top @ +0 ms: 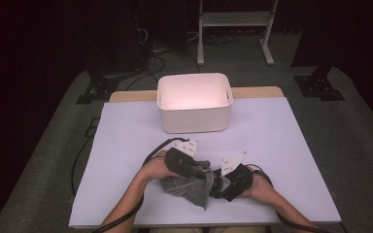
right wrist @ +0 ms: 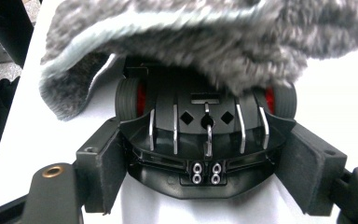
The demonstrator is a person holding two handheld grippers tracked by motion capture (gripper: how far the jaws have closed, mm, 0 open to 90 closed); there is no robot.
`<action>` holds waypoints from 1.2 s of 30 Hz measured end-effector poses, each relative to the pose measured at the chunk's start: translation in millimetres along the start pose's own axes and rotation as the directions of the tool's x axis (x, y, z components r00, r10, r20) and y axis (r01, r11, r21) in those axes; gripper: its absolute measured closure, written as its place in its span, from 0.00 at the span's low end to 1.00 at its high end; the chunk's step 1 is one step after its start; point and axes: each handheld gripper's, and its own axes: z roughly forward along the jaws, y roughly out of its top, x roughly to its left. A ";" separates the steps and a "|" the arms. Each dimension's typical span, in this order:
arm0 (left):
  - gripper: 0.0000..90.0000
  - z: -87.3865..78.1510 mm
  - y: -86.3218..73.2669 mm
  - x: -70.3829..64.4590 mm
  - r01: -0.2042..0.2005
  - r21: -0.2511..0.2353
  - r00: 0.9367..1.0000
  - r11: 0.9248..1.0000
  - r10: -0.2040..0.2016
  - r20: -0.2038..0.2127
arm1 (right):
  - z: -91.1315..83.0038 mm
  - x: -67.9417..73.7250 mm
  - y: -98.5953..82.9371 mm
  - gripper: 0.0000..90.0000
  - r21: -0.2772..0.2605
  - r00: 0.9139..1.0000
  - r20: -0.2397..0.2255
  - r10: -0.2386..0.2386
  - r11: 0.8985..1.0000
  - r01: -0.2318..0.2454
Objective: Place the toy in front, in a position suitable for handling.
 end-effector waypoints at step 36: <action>0.85 -41.3 -43.7 0.2 0.094 0.018 0.992 0.995 -0.092 -0.085 | 0.1 0.1 -1.3 0.26 -0.009 1.000 0.003 -0.007 1.000 0.007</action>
